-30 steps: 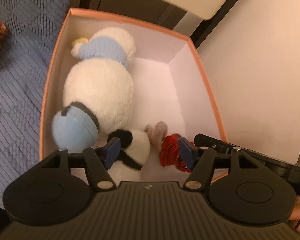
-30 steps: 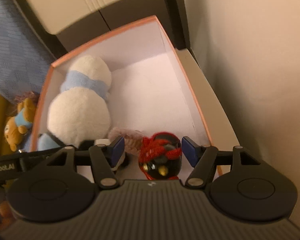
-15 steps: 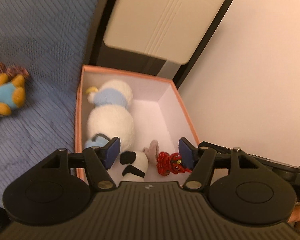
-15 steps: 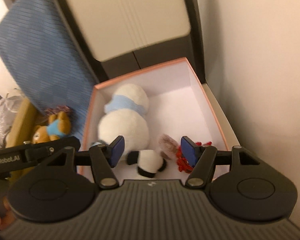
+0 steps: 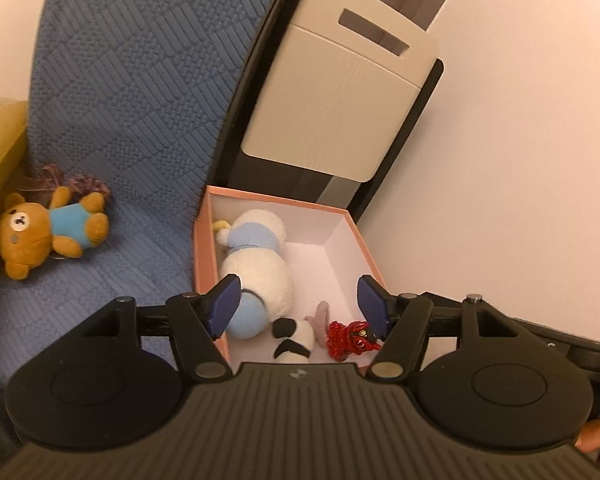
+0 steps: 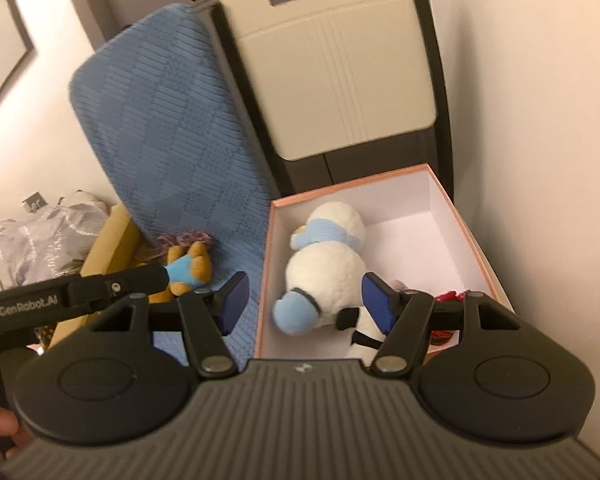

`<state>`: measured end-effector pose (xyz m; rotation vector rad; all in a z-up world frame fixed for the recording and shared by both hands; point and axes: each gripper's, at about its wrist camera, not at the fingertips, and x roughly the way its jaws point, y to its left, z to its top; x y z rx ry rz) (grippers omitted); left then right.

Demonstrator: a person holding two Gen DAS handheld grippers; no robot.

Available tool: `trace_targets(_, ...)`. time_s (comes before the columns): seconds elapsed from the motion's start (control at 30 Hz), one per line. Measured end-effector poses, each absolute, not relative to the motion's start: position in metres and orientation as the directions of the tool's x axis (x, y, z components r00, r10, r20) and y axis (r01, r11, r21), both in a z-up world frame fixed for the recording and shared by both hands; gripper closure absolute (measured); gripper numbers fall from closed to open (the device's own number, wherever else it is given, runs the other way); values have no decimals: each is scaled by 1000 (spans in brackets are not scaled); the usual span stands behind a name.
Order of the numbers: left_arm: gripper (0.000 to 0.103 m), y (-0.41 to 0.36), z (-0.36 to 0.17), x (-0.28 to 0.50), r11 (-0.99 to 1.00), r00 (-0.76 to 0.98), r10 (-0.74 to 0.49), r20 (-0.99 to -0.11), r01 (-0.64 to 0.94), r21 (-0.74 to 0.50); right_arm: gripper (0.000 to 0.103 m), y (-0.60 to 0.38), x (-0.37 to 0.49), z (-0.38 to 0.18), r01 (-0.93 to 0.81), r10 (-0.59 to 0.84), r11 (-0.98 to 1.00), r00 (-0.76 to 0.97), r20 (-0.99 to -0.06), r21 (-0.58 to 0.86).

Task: Organize objects
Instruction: 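Open both tools to release the panda and figurine, then withdraw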

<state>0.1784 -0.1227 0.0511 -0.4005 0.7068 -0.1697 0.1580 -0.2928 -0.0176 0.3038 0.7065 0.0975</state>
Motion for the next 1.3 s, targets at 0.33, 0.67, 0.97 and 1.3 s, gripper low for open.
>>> trace_targets(0.33,33,-88,52,128,912,767,-264,-585,1,-411,38,-251,124,-13,-31,220,951,764,-607,307)
trace_targets(0.67,33,-56,45,82,917,785,-240,-572,-10,-398,38,-207,91,-13,-65,246,947,776,-580,315)
trace_targets(0.97,33,-40,34,57,922,798,-198,-569,-46,-386,38,-184,76,-23,-98,268,946,773,-574,310)
trace_targets(1.3,21,-36,9,53,915,795,-157,-586,-107,-389,28,-184,77,-42,-107,295,936,757,-584,334)
